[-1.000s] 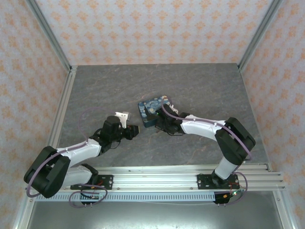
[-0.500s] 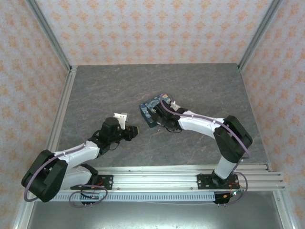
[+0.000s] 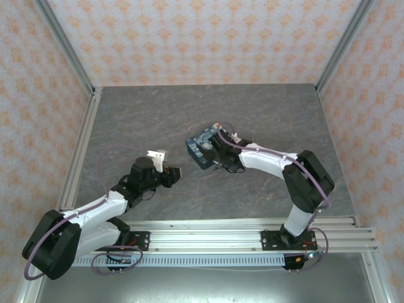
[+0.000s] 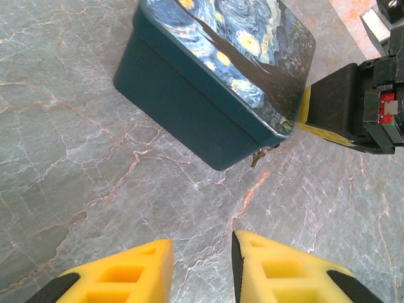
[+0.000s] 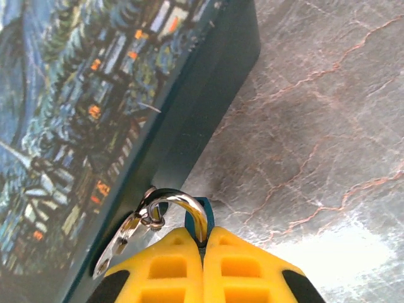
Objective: Unlock the padlock with the key
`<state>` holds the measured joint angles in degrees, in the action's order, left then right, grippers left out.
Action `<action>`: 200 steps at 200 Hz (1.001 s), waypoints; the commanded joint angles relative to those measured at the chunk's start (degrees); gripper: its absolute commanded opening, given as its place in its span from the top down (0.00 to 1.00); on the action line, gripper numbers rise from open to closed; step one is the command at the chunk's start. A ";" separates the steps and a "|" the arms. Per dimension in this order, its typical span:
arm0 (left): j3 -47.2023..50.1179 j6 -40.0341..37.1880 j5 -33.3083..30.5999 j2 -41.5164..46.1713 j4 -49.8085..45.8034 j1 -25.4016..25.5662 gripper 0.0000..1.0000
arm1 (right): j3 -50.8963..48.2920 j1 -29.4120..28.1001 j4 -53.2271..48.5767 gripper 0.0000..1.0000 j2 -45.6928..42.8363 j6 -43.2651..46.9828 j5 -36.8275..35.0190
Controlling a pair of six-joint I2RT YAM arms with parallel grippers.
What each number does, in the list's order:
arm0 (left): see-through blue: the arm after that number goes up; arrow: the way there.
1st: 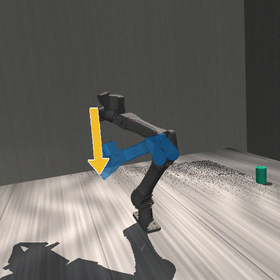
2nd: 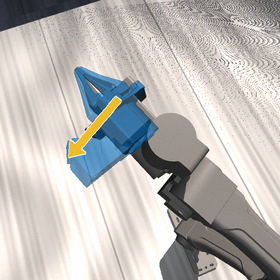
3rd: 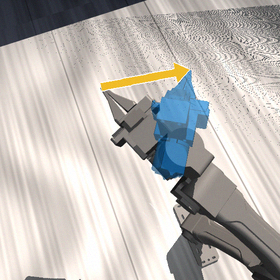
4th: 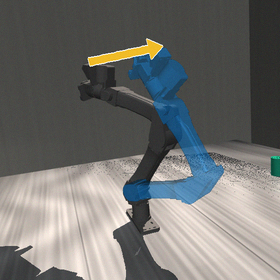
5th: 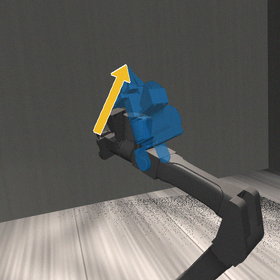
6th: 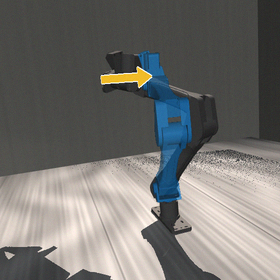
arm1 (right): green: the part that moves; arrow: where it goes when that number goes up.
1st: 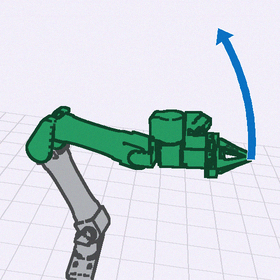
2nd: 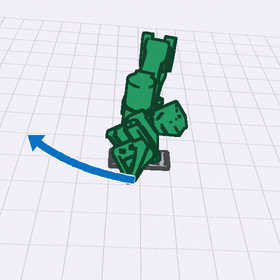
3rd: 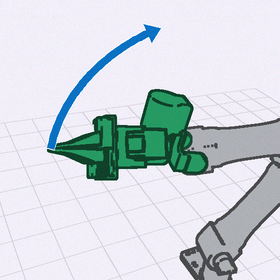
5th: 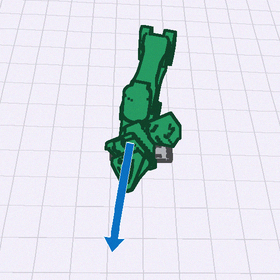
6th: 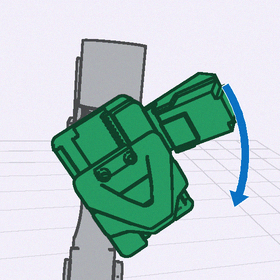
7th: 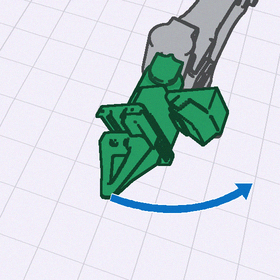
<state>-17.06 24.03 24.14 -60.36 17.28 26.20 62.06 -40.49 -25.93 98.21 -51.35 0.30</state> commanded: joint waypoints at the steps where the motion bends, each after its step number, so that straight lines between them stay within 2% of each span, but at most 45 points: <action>1: 0.80 -0.61 -1.29 1.11 -1.17 -0.36 0.69 | -0.38 1.27 -1.91 1.00 -0.35 1.52 1.01; 69: 1.24 -0.79 -1.73 2.53 -2.08 -0.36 0.69 | -0.35 1.43 3.29 1.00 -3.71 -1.94 1.07; 135: 1.35 -1.27 -2.08 2.61 -2.51 -0.40 0.68 | 3.24 1.47 2.12 1.00 -3.00 -2.26 -0.28; 200: 1.58 -1.83 -2.60 4.13 -4.14 -0.46 0.68 | -3.45 2.87 7.69 1.00 -2.98 -5.34 1.64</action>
<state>-16.32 23.90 23.22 -57.89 14.66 26.20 60.53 -38.41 -20.71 96.25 -54.87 2.17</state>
